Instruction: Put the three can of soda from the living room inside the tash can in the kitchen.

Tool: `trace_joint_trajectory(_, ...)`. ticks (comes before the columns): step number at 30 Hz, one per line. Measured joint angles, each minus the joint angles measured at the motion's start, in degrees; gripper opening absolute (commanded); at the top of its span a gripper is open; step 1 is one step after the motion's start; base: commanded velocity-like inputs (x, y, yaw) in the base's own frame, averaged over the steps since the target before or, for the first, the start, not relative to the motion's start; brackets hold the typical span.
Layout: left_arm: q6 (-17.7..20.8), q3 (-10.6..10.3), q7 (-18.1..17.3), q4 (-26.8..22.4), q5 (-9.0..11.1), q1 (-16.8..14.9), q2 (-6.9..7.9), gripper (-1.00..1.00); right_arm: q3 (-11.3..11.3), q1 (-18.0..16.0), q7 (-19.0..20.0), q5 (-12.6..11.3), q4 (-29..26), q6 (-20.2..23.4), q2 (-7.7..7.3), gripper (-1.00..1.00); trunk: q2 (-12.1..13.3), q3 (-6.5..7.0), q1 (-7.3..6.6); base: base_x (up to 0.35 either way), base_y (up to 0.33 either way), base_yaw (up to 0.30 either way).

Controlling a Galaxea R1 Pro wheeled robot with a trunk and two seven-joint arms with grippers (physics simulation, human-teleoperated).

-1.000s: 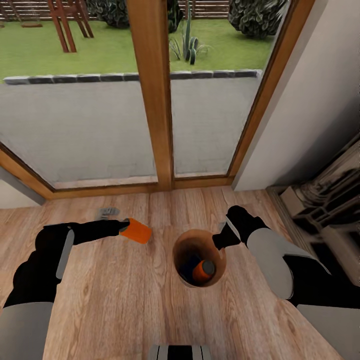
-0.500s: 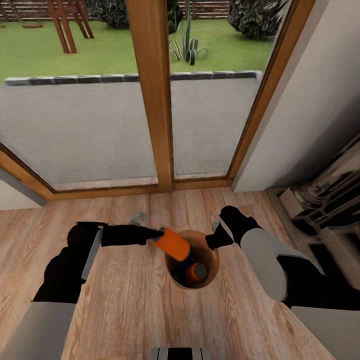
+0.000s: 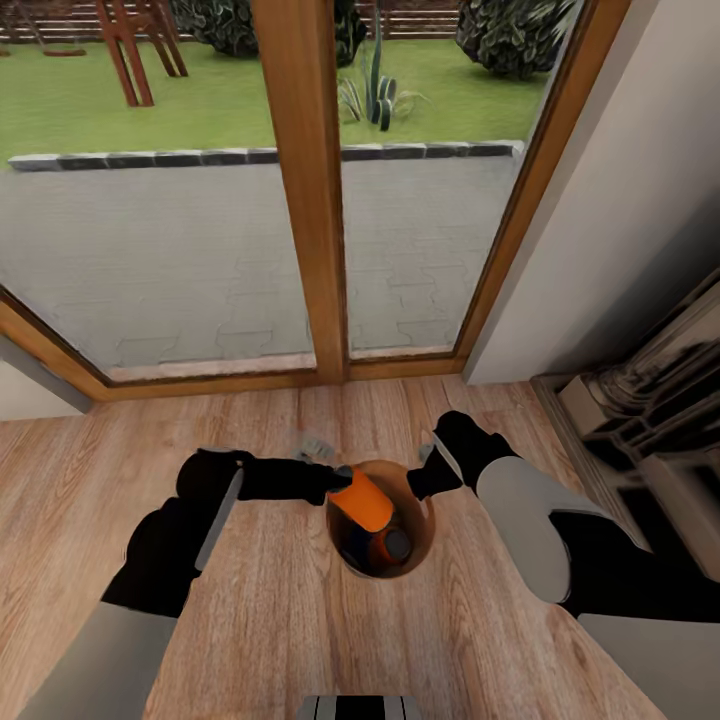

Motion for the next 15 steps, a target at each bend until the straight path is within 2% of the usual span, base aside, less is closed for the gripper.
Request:
trace_joint_trajectory(2,-0.9,-0.9,1.7,0.0,0.2,0.0,-0.08,-1.00,0.1,0.0,0.0,0.2,0.0,0.0,0.03,-1.00,0.0,0.00,0.00,0.000,0.000,0.000)
trace_joint_trajectory(3,-1.7,-2.2,3.1,0.1,0.2,0.1,-0.31,-1.00,0.1,0.0,0.0,0.3,-0.1,0.0,0.06,-1.00,0.0,0.00,0.00,0.000,0.000,0.000)
trace_joint_trajectory(4,-2.1,-2.7,3.5,0.1,0.2,0.1,-0.40,-1.00,0.2,0.0,0.0,0.5,-0.1,-0.1,0.08,-1.00,0.0,0.00,0.00,0.000,0.000,0.000)
trace_joint_trajectory(8,-3.7,-7.3,9.5,0.2,0.3,0.2,-2.02,-1.00,0.2,0.0,0.0,0.5,-0.2,-0.1,0.46,-1.00,0.0,0.00,0.00,0.000,0.000,0.000)
trace_joint_trajectory(10,-4.1,-9.1,11.2,0.8,0.4,0.2,-2.54,-1.00,0.1,0.0,0.0,0.0,-0.2,0.0,0.58,-1.00,0.0,0.00,0.00,0.000,0.000,0.000)
trace_joint_trajectory(15,-5.4,-10.7,12.8,4.2,0.2,0.2,-3.98,-1.00,0.2,0.0,0.0,0.4,-0.2,0.0,0.72,-1.00,0.0,0.00,0.00,0.000,0.000,0.000)
